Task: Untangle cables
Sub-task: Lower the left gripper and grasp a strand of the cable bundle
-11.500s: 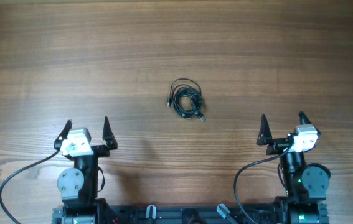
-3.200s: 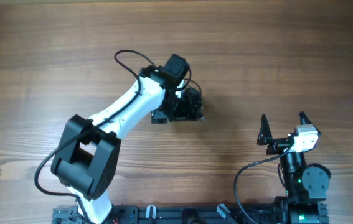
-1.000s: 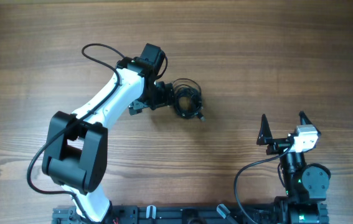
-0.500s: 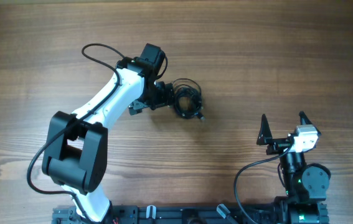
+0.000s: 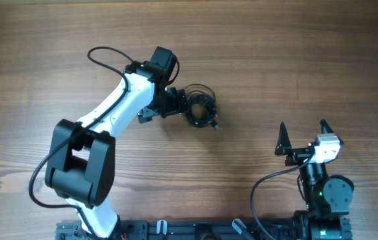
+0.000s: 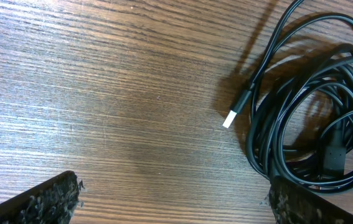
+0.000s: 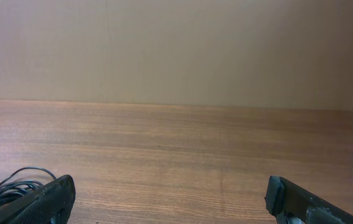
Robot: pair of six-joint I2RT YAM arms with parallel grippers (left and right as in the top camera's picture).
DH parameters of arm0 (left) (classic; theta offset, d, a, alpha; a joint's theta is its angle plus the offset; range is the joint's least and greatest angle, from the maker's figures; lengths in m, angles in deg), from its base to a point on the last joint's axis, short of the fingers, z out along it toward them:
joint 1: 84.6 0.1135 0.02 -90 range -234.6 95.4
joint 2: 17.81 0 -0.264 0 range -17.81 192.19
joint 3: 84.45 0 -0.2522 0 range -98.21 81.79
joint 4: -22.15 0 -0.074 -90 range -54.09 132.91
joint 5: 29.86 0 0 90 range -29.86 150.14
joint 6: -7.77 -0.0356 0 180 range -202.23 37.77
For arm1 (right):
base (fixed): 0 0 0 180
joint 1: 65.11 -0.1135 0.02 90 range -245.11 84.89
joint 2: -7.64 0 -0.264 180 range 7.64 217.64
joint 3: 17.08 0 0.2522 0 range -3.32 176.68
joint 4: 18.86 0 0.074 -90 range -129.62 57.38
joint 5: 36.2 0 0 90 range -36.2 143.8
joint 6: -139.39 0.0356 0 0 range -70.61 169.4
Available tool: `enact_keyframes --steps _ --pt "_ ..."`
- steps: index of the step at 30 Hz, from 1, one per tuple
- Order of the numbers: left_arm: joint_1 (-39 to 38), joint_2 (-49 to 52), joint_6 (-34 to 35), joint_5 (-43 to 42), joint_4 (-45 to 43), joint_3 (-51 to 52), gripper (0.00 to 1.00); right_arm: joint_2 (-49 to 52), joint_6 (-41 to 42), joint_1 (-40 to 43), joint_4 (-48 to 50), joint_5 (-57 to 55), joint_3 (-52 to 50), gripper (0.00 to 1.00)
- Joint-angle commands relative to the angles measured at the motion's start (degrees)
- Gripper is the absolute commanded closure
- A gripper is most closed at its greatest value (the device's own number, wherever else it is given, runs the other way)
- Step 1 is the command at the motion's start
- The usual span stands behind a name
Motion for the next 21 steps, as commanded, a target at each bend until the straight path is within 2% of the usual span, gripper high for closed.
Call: enact_keyframes --steps 1,13,21 --pt "0.31 1.09 0.57 0.98 0.00 -0.76 0.00 0.26 0.70 0.39 0.09 -0.98 -0.07 0.00" --pt "0.31 1.09 0.57 0.81 0.02 -0.76 0.00 0.26 0.70 0.39 0.09 -0.98 -0.07 0.00" --pt "0.02 1.09 0.52 -3.34 0.04 -0.76 0.00 0.26 0.70 0.39 0.09 -0.98 -0.07 0.00"
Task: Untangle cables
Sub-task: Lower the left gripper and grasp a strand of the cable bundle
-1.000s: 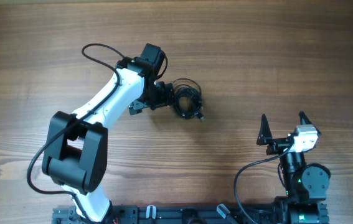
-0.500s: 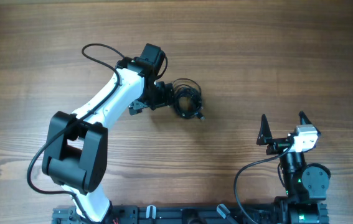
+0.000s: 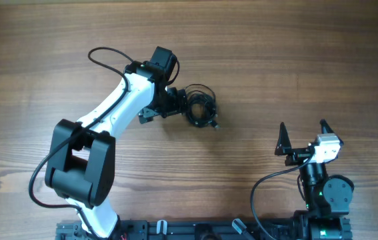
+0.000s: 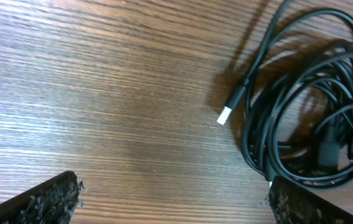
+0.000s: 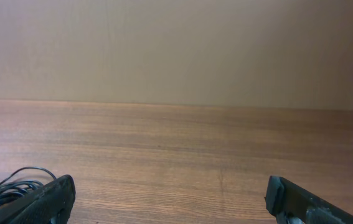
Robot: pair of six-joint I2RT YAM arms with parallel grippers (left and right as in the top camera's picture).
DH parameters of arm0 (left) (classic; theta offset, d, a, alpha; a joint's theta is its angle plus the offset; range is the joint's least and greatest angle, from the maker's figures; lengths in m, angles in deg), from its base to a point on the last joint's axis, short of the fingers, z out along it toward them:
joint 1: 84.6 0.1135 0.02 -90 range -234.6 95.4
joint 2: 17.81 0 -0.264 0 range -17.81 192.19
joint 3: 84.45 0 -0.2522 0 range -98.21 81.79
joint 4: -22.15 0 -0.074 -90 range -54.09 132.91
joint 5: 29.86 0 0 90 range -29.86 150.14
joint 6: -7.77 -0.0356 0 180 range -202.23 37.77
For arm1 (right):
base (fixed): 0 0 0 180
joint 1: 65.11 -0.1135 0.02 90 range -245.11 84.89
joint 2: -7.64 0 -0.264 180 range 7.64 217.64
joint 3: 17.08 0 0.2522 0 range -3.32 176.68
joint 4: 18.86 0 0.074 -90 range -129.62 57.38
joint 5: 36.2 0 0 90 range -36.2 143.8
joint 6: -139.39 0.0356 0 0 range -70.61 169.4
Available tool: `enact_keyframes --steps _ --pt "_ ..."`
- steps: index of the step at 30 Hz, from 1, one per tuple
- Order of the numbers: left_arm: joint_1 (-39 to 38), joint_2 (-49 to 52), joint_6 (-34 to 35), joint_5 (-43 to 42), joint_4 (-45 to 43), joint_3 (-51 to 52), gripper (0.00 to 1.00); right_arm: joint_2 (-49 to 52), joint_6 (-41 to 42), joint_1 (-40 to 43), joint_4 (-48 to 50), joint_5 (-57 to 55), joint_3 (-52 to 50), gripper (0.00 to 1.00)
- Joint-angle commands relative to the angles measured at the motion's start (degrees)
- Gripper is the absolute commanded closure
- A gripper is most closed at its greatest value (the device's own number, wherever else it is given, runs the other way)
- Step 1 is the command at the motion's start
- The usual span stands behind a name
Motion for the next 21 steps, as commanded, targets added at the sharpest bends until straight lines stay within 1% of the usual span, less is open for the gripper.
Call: enact_keyframes --steps 1,21 --pt "-0.13 1.07 0.55 -1.81 0.04 -0.76 0.00 0.22 0.72 0.39 0.09 -1.01 -0.07 0.00" --pt "-5.22 1.09 0.63 -1.77 -5.25 -0.76 0.00 0.17 0.72 0.39 0.09 -1.01 -0.07 0.00"
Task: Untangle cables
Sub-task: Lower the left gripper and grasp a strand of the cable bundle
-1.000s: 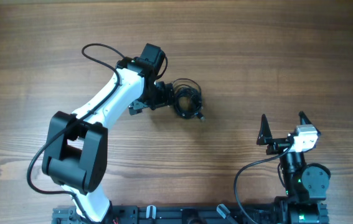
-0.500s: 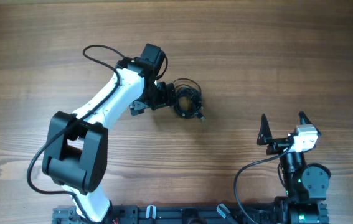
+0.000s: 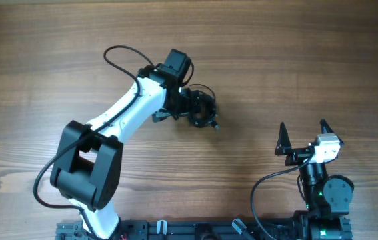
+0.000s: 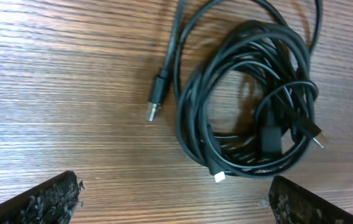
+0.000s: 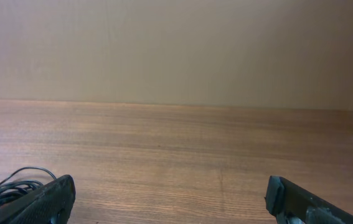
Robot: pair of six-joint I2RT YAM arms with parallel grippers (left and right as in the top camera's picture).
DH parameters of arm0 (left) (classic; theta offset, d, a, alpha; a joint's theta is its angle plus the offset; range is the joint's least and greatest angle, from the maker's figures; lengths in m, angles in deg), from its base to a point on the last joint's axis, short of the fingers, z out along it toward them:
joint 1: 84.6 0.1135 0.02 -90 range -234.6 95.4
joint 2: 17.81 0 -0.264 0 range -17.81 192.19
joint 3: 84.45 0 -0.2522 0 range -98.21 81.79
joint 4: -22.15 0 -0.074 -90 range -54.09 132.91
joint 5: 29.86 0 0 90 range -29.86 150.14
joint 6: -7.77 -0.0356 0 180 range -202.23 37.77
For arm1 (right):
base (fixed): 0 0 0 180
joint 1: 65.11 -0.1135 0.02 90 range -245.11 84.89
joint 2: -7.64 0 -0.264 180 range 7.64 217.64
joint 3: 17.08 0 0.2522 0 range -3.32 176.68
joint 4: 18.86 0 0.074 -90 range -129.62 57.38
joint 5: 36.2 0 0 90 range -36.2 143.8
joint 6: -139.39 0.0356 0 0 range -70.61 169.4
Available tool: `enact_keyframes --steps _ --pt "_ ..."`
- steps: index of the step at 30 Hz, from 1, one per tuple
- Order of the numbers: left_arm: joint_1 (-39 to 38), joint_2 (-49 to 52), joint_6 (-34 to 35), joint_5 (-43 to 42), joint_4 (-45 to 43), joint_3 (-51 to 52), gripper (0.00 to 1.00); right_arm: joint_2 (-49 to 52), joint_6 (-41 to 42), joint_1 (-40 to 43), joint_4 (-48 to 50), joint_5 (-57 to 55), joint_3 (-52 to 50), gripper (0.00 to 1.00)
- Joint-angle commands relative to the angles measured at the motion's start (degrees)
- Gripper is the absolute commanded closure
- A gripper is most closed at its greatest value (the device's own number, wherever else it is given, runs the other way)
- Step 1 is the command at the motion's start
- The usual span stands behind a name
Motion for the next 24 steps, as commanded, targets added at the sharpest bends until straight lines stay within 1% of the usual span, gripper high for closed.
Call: enact_keyframes --steps 1,6,9,10,11,12,14,16,20,21,23,24 --pt "-0.33 1.22 0.90 -0.46 -0.63 -0.76 0.00 0.17 0.72 0.39 0.11 -0.98 -0.07 0.00" --pt "-0.72 2.43 8.39 -0.48 -2.78 -0.76 0.00 0.17 0.74 0.39 0.09 -0.98 -0.07 0.00" --pt "-1.95 4.09 9.16 -0.44 -4.15 -0.76 0.02 0.17 0.72 0.39 0.09 -0.98 -0.07 0.00" --pt "-2.45 4.59 9.16 -0.48 -4.37 -0.76 0.13 0.17 0.72 0.39 0.09 -0.98 -0.07 0.00" --pt "-2.89 5.20 9.16 -0.48 -4.48 -0.76 0.29 0.17 0.72 0.39 0.09 -0.98 -0.07 0.00" --pt "-3.30 5.66 9.16 -0.48 -4.48 -0.76 0.43 0.17 0.72 0.39 0.09 -0.98 -0.07 0.00" --pt "-4.02 6.23 9.14 -0.44 -4.52 -0.76 0.61 0.17 0.72 0.39 0.09 -0.98 -0.07 0.00" --pt "-4.44 6.29 9.14 -0.24 -4.72 -0.76 0.71 0.17 0.70 0.39 0.09 -0.98 -0.07 0.00" --pt "-4.68 6.29 9.11 -0.22 -5.44 -0.76 0.76 0.17 0.74 0.39 0.09 -0.98 -0.07 0.00" --pt "-4.68 6.29 9.11 -0.22 -5.46 -0.76 0.81 0.17 0.72 0.39 0.09 -0.98 -0.07 0.00" --pt "-4.68 6.29 9.11 -0.26 -5.33 -0.76 0.96 0.17 0.74 0.39 0.09 -0.98 -0.07 0.00" --pt "-4.68 6.29 9.11 -0.26 -5.31 -0.79 0.96 0.17 0.74 0.39 0.09 -0.98 -0.07 0.00"
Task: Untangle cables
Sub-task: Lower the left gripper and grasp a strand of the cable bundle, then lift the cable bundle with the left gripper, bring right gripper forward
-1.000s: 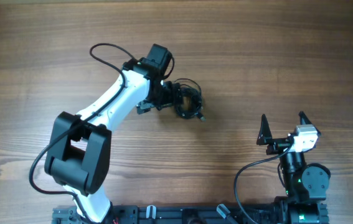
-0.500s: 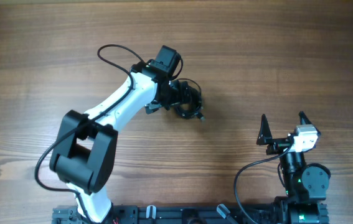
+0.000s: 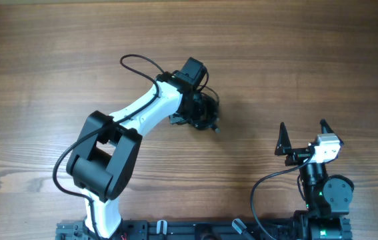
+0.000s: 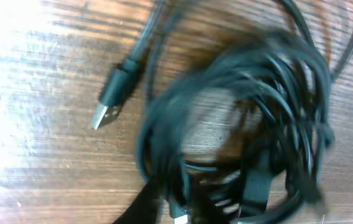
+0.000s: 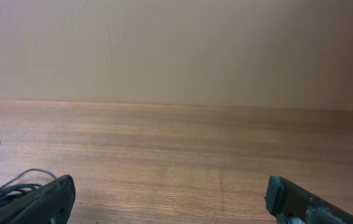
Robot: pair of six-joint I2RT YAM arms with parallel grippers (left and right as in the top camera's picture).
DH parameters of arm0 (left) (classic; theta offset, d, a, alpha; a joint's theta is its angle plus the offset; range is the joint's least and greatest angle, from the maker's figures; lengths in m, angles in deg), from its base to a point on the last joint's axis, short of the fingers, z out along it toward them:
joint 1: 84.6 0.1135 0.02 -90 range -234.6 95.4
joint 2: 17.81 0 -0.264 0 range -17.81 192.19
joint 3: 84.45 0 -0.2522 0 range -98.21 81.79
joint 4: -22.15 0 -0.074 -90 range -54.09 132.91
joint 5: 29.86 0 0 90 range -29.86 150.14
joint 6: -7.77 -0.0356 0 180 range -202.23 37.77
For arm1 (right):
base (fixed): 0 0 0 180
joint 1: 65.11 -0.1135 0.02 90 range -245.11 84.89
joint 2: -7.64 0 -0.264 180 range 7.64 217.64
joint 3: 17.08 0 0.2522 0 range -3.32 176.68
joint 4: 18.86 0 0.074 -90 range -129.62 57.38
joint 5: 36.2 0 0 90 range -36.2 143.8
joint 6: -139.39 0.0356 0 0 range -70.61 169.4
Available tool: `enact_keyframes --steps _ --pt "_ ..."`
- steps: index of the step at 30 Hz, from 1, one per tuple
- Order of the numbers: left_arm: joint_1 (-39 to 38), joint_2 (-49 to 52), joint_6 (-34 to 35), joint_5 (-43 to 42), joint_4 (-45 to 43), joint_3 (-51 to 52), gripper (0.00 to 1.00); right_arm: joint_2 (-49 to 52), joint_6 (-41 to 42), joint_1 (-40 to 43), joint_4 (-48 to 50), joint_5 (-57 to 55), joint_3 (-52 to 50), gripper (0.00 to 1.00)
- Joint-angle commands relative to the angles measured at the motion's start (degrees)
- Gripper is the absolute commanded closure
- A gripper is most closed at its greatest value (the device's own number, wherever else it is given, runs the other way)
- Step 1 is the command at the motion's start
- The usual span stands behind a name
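A tangled bundle of black cables [image 3: 211, 105] lies on the wooden table [image 3: 295, 53] right of centre. My left gripper [image 3: 201, 115] sits down on the bundle. In the blurred left wrist view the coils [image 4: 257, 118] fill the frame, and a loose USB plug [image 4: 109, 101] points to the lower left. There my left gripper [image 4: 177, 210] has its fingers [image 4: 144, 208] drawn close together on strands at the bundle's near edge. My right gripper [image 3: 302, 133] stands open and empty at the right, well away from the cables; its fingers [image 5: 55, 196] are spread wide.
The right wrist view takes in bare tabletop [image 5: 182, 149], a beige wall [image 5: 176, 50] behind it, and a bit of cable [image 5: 14, 182] at the lower left. A black lead [image 3: 139, 61] loops off the left arm.
My left gripper has moved right and down onto the bundle. Its fingers, wide apart before, now stand close together on strands. The right arm has not moved.
My left gripper first hung open to the left of the bundle, with the cables at the right edge of its view. It then stood over the coil, still open. Now it is down on the bundle and shut on strands. The right gripper stayed parked and open.
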Motion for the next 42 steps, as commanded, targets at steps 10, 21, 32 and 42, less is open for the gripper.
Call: enact_keyframes --steps 10,21,32,42 --pt "1.66 -8.52 -0.11 -4.94 2.19 -2.54 0.96 0.17 0.72 0.39 0.09 -0.98 -0.07 0.00" --pt "3.98 -25.92 -0.11 -5.95 4.81 -2.60 0.96 0.17 0.72 0.39 0.09 -0.98 -0.07 0.00" --pt "4.09 -26.86 -0.13 -0.68 13.40 -2.60 0.96 0.17 10.29 0.39 2.45 6.27 -0.07 0.00" --pt "4.09 -26.77 -0.11 -0.68 11.82 -2.58 0.96 0.22 72.96 0.39 9.40 38.07 -0.04 0.00"
